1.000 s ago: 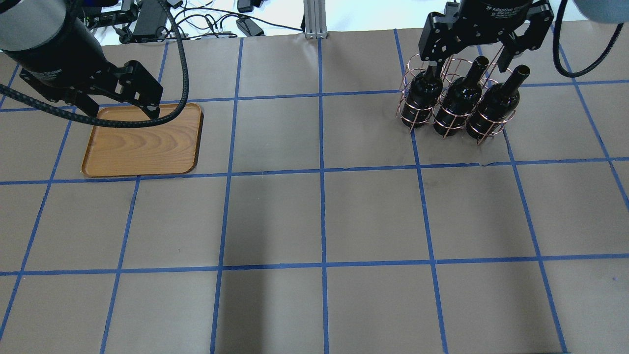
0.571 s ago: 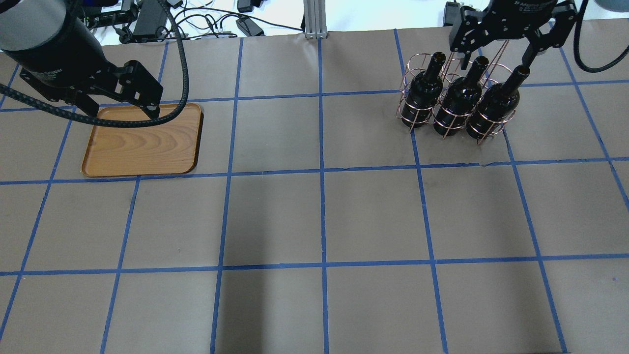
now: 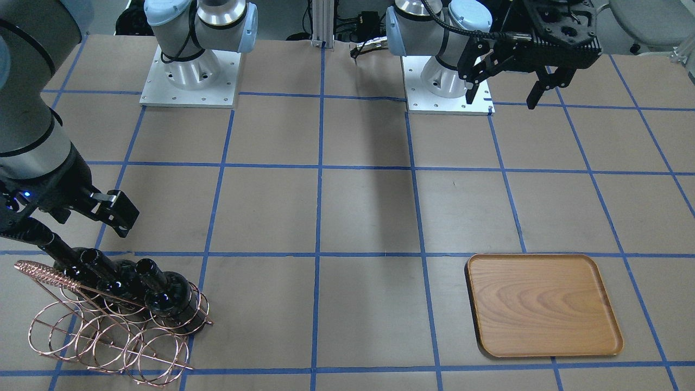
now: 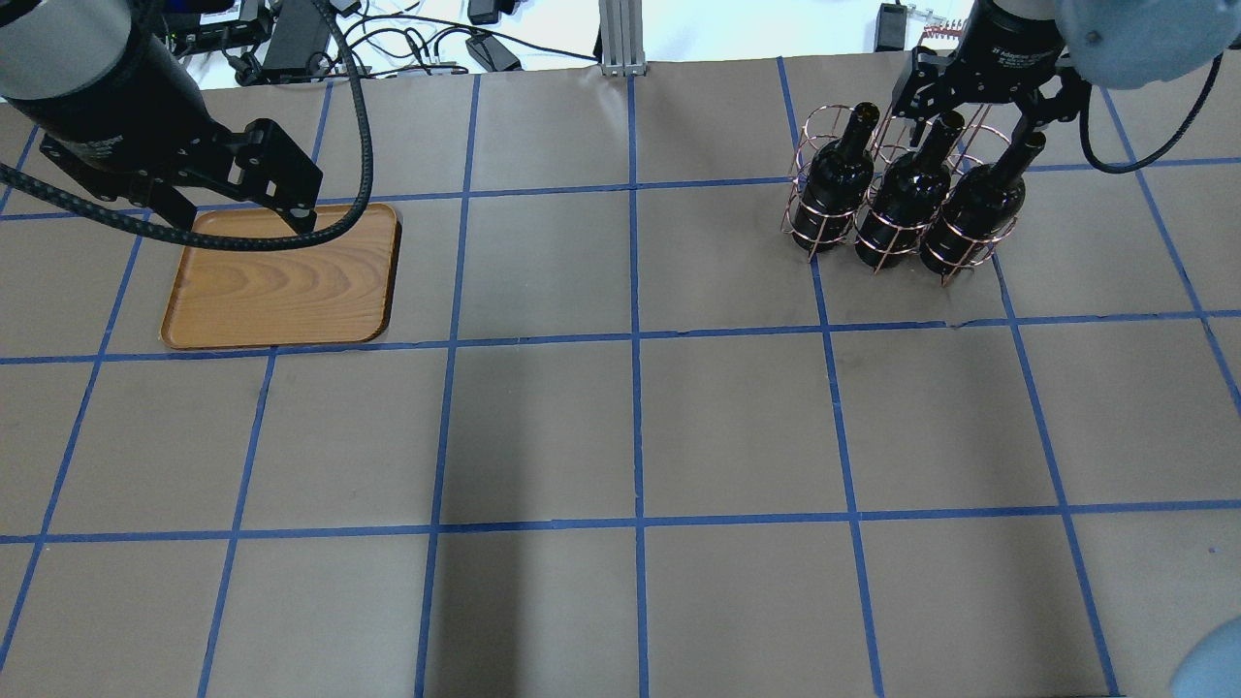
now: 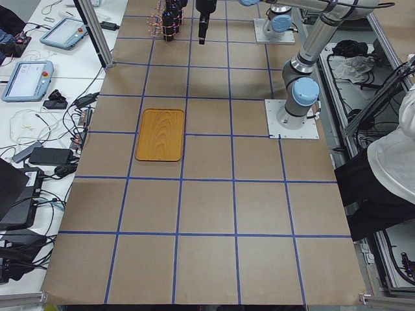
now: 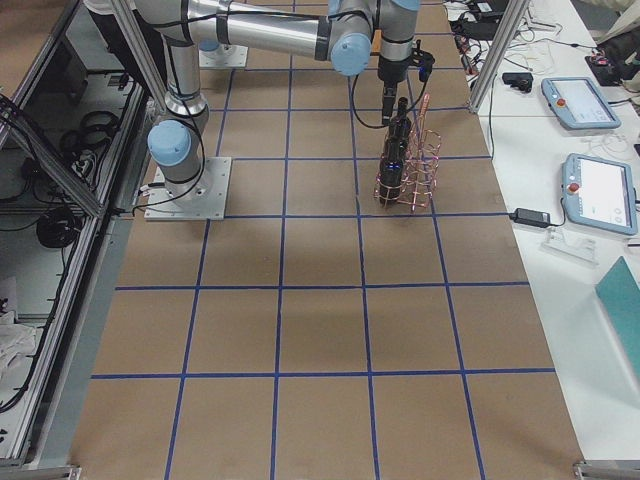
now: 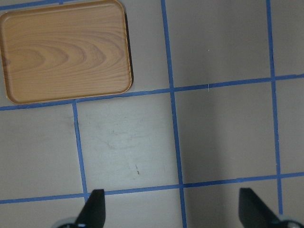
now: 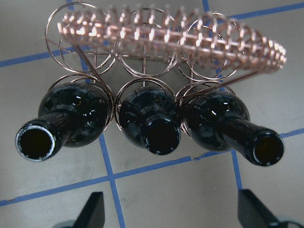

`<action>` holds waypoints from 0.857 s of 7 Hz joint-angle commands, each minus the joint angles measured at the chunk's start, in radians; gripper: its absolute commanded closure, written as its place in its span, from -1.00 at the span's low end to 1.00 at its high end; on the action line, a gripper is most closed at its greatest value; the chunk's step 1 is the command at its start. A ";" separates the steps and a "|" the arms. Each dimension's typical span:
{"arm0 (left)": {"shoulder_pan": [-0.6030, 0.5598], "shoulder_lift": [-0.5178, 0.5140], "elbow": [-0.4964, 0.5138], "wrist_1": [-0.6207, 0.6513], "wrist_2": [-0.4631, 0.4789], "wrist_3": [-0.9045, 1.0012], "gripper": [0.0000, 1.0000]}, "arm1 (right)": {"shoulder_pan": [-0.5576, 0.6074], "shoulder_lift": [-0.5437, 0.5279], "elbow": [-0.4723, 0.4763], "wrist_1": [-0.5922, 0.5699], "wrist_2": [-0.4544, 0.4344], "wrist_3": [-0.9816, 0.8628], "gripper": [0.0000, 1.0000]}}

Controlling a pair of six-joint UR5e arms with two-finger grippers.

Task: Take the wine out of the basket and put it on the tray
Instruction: 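Grasp one dark wine bottle with the right gripper and lift it from the rack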

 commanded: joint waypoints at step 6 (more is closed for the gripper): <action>0.000 0.000 0.002 0.001 0.001 0.000 -1.00 | -0.003 0.080 0.012 -0.123 0.031 -0.014 -0.68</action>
